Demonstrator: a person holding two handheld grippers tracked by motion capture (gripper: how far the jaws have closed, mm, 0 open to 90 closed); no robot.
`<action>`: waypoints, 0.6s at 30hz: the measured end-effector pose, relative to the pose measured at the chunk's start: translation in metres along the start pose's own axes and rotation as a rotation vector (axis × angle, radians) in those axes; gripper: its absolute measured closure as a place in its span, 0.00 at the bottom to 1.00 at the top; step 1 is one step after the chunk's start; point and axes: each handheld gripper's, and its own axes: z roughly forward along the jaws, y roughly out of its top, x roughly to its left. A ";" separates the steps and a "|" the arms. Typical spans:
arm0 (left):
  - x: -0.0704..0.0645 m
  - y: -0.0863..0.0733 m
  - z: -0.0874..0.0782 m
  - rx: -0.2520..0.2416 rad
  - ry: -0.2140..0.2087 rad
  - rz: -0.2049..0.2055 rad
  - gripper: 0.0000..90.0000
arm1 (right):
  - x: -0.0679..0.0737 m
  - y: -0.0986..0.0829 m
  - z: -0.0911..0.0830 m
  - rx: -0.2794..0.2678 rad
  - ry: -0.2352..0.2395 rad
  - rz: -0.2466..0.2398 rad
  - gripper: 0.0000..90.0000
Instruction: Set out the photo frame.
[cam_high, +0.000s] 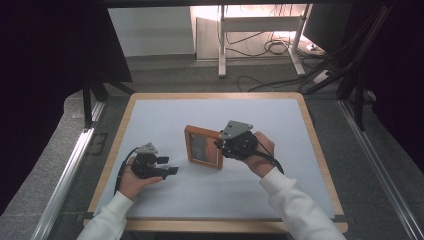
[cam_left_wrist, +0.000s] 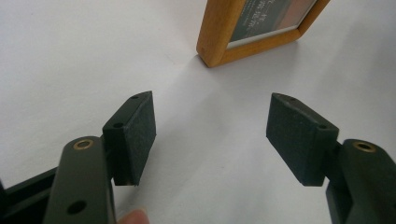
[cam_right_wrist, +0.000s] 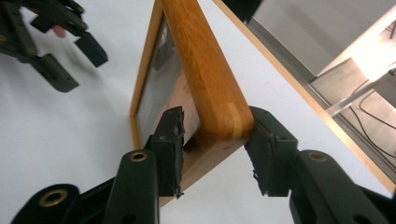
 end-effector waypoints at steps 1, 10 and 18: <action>0.000 0.000 0.000 -0.001 0.000 0.000 0.36 | -0.001 -0.001 0.001 0.001 -0.003 0.007 0.63; 0.000 0.000 0.000 -0.001 -0.001 0.005 0.36 | -0.019 -0.007 0.012 0.005 -0.011 0.090 0.59; 0.001 0.000 0.001 0.003 -0.002 0.009 0.36 | -0.036 -0.015 0.021 0.016 -0.031 0.149 0.56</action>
